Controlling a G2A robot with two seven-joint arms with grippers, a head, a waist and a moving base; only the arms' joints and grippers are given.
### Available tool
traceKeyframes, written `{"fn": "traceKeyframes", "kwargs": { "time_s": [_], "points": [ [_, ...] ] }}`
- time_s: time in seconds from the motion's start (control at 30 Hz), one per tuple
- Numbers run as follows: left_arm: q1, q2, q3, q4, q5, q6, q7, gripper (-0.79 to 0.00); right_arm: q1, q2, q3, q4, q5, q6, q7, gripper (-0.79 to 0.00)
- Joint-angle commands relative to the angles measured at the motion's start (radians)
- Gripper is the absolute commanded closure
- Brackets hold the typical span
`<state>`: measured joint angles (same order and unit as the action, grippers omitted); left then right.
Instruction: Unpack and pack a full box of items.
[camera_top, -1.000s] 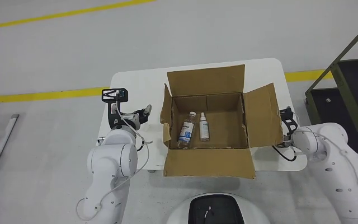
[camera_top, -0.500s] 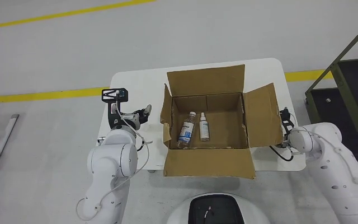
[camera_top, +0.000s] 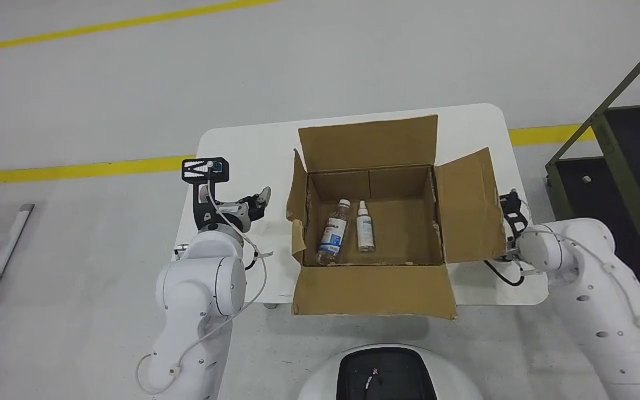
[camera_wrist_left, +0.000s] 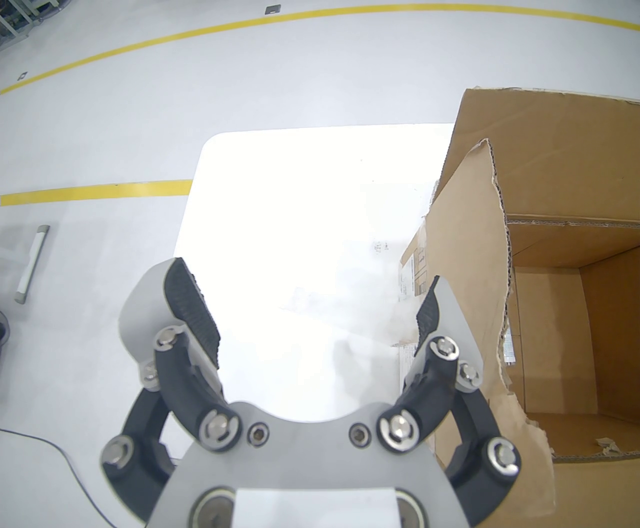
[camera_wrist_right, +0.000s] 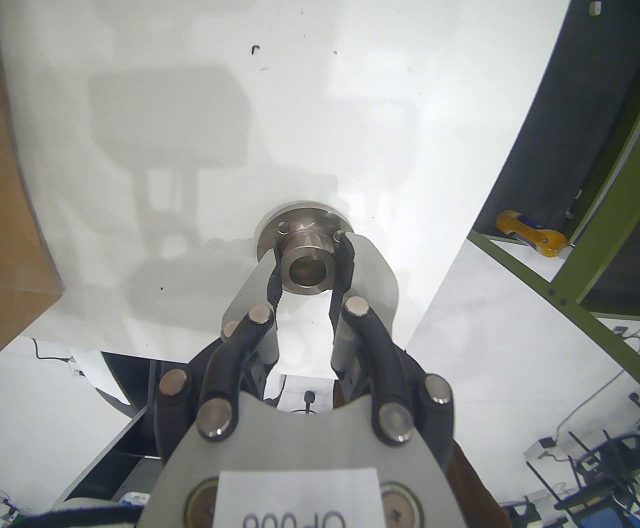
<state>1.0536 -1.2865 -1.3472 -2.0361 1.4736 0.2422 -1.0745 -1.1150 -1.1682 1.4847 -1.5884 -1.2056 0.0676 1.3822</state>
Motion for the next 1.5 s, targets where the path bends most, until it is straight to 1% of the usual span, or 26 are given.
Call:
{"fn": "traceKeyframes", "kwargs": {
  "time_s": [0.0,0.07,0.17,0.3,0.33,0.43,0.5,0.6,0.67,0.73,0.83,0.93,1.03,1.07,1.13,1.3,1.37,1.47],
  "points": [
    [0.000,0.000,0.000,0.000,0.000,0.000,0.000,-0.785,-0.009,0.002,0.033,-0.027,0.036,0.015,-0.006,0.000],
    [0.000,0.000,0.000,0.000,0.000,0.000,0.000,-0.785,-0.023,0.005,0.084,-0.064,0.080,0.036,-0.019,0.000],
    [0.000,0.000,0.000,0.000,0.000,0.000,0.000,-0.785,-0.052,0.009,0.195,-0.128,0.225,0.071,-0.044,0.000],
    [0.000,0.000,0.000,0.000,0.000,0.000,0.000,-0.785,-0.108,0.008,0.396,-0.211,0.555,0.093,-0.114,0.000],
    [0.000,0.000,0.000,0.000,0.000,0.000,0.000,-0.785,-0.124,0.006,0.445,-0.221,0.662,0.092,-0.123,0.000],
    [0.000,0.000,0.000,0.000,0.000,0.000,0.000,-0.785,-0.162,0.002,0.555,-0.225,0.933,0.056,-0.144,0.000],
    [0.000,0.000,0.000,0.000,0.000,0.000,0.000,-0.785,-0.172,0.000,0.589,-0.211,1.096,0.022,-0.137,0.000],
    [0.000,0.000,0.000,0.000,0.000,0.000,0.000,-0.785,-0.181,-0.001,0.600,-0.193,1.279,-0.029,-0.111,0.000],
    [0.000,0.000,0.000,0.000,0.000,0.000,0.000,-0.785,-0.180,-0.001,0.582,-0.189,1.365,-0.057,-0.091,0.000],
    [0.000,0.000,0.000,0.000,0.000,0.000,0.000,-0.785,-0.175,0.001,0.553,-0.194,1.402,-0.066,-0.080,0.000],
    [0.000,0.000,0.000,0.000,0.000,0.000,0.000,-0.785,-0.157,0.005,0.476,-0.230,1.390,-0.053,-0.085,0.000],
    [0.000,0.000,0.000,0.000,0.000,0.000,0.000,-0.785,-0.130,0.008,0.370,-0.271,1.310,-0.004,-0.112,0.000],
    [0.000,0.000,0.000,0.000,0.000,0.000,0.000,-0.785,-0.084,0.011,0.243,-0.308,1.182,0.062,-0.150,0.000],
    [0.000,0.000,0.000,0.000,0.000,0.000,0.000,-0.785,-0.064,0.012,0.199,-0.313,1.127,0.091,-0.166,0.000],
    [0.000,0.000,0.000,0.000,0.000,0.000,0.000,-0.785,-0.021,0.014,0.094,-0.331,0.953,0.172,-0.195,0.000],
    [0.000,0.000,0.000,0.000,0.000,0.000,0.000,-0.785,0.081,0.008,-0.193,-0.342,0.520,0.321,-0.292,0.000],
    [0.000,0.000,0.000,0.000,0.000,0.000,0.000,-0.785,0.120,-0.001,-0.303,-0.309,0.395,0.367,-0.320,0.000],
    [0.000,0.000,0.000,0.000,0.000,0.000,0.000,-0.785,0.181,-0.021,-0.443,-0.240,0.257,0.442,-0.343,0.000]
  ]
}}
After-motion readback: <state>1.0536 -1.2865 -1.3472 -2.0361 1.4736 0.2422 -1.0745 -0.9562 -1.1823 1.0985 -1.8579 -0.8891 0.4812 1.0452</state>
